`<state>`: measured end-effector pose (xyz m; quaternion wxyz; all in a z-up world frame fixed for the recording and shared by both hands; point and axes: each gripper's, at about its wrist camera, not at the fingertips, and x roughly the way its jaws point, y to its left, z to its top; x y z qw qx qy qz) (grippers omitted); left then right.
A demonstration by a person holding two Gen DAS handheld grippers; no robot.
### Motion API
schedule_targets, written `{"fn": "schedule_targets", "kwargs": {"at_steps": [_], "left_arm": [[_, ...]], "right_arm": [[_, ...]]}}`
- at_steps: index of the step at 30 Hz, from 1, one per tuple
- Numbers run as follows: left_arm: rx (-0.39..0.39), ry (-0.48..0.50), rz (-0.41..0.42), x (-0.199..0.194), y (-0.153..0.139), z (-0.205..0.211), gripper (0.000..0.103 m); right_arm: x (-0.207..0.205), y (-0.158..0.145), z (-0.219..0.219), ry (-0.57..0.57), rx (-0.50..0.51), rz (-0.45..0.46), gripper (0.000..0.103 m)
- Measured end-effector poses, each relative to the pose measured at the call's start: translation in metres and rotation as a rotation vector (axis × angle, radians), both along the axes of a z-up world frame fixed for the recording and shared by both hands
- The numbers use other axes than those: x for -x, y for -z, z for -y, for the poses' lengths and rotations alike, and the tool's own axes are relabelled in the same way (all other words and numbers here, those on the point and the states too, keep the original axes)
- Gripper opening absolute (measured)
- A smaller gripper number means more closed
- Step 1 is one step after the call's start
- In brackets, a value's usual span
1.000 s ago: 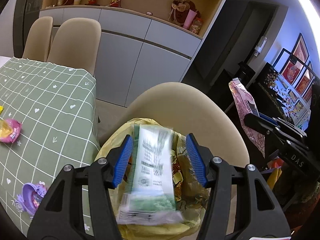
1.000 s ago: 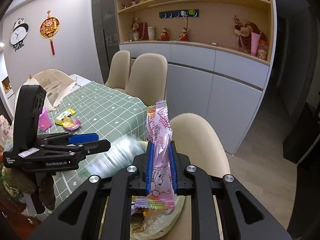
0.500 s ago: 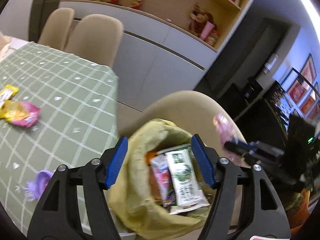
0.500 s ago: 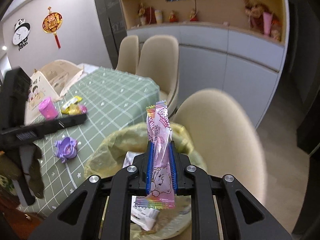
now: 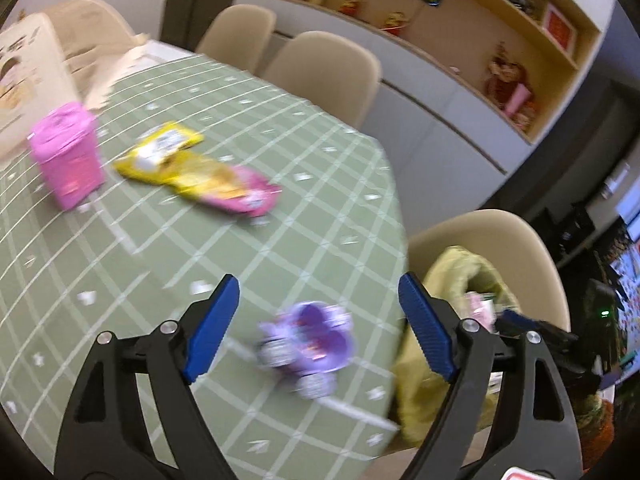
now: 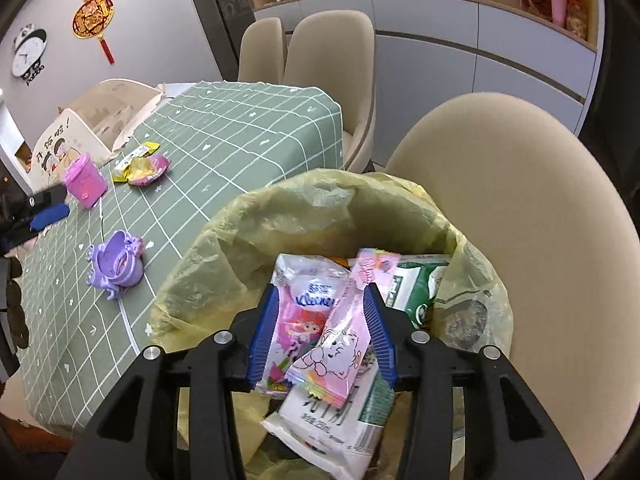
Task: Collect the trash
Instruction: 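Move both grippers back over the table toward the yellow snack packets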
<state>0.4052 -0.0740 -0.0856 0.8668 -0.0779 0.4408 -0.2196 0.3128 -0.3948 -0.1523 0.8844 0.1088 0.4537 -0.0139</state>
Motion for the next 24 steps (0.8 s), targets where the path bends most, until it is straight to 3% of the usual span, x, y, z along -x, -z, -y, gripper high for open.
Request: {"fn": "schedule_targets", "kwargs": {"at_steps": [6, 14, 17, 20, 24], "left_arm": [[-0.057, -0.089, -0.022, -0.010, 0.010, -0.055, 0.078], [-0.063, -0.128, 0.012, -0.031, 0.003, -0.111, 0.085], [-0.044, -0.094, 0.024, -0.052, 0.003, -0.116, 0.094], [-0.013, -0.041, 0.051, -0.077, 0.007, -0.109, 0.094], [-0.046, 0.012, 0.033, -0.115, 0.019, -0.087, 0.094]], "right_arm": [[-0.016, -0.033, -0.030, -0.038, -0.010, 0.104, 0.042], [-0.085, -0.061, -0.116, -0.271, 0.026, 0.179, 0.042], [-0.113, -0.064, -0.147, -0.368, 0.049, 0.196, 0.042], [-0.140, -0.068, -0.166, -0.421, 0.045, 0.203, 0.042], [-0.176, -0.060, -0.171, -0.437, 0.054, 0.166, 0.042]]}}
